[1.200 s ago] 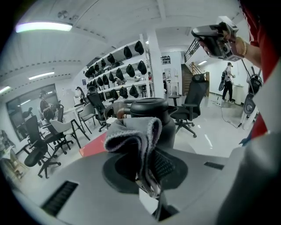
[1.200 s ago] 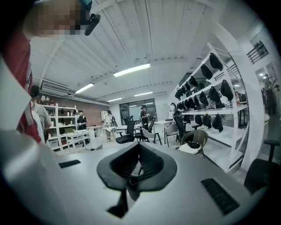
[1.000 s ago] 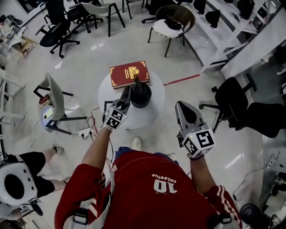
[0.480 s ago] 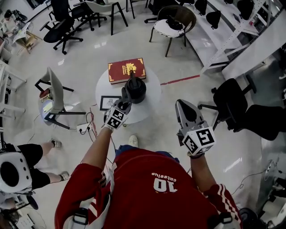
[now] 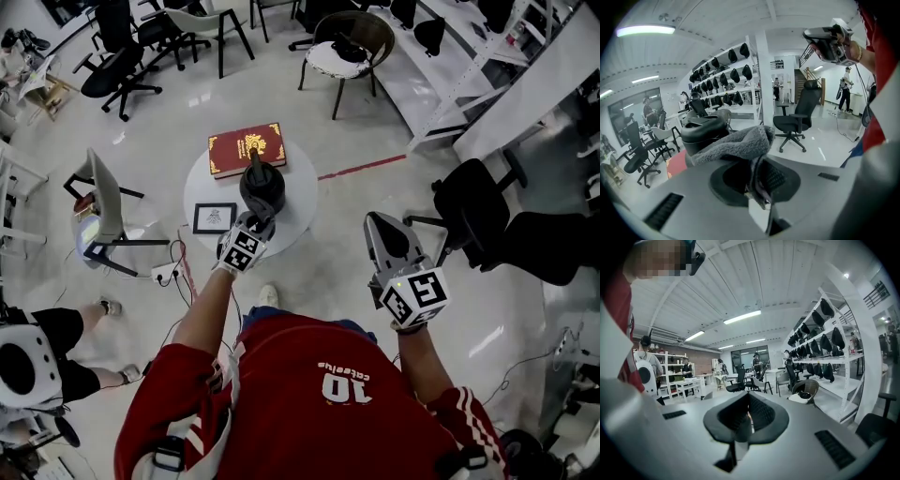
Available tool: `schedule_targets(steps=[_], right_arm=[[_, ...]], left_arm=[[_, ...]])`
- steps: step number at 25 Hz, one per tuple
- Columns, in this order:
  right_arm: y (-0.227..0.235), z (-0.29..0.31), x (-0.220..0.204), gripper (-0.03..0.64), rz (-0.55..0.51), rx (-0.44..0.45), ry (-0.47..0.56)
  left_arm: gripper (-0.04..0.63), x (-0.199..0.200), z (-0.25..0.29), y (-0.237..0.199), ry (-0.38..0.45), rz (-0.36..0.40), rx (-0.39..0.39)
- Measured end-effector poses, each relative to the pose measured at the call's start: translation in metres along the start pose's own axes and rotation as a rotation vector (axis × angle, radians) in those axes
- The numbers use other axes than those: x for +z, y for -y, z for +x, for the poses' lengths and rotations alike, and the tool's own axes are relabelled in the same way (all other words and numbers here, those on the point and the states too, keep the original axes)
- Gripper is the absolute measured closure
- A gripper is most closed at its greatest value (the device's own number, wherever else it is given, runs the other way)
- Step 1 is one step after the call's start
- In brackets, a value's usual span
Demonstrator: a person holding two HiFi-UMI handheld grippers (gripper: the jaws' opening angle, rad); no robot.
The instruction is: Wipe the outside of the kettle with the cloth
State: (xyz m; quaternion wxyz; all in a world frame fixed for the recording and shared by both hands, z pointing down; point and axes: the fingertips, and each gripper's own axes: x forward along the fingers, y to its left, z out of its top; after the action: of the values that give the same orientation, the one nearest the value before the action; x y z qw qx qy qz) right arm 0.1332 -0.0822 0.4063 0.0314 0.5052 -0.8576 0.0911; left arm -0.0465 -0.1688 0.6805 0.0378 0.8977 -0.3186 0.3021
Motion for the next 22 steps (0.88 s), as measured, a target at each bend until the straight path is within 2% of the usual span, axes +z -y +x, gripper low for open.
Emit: schedule_targets(steps=[12,17,22], right_arm=[[0.037,-0.041,0.002,0.600,0.017,-0.092,0.022],[0.041,-0.050,0.003,0.600,0.027,-0.117,0.040],[0.041,-0.049,0.002,0.601,0.038,-0.114,0.049]], left_arm=[[0.548,0.037,0.040,0.048,0.020,0.092,-0.111],[0.548,0.053,0.044,0.056,0.048,0.139,-0.127],[0.548,0.075,0.034,0.050,0.090,0.168,-0.112]])
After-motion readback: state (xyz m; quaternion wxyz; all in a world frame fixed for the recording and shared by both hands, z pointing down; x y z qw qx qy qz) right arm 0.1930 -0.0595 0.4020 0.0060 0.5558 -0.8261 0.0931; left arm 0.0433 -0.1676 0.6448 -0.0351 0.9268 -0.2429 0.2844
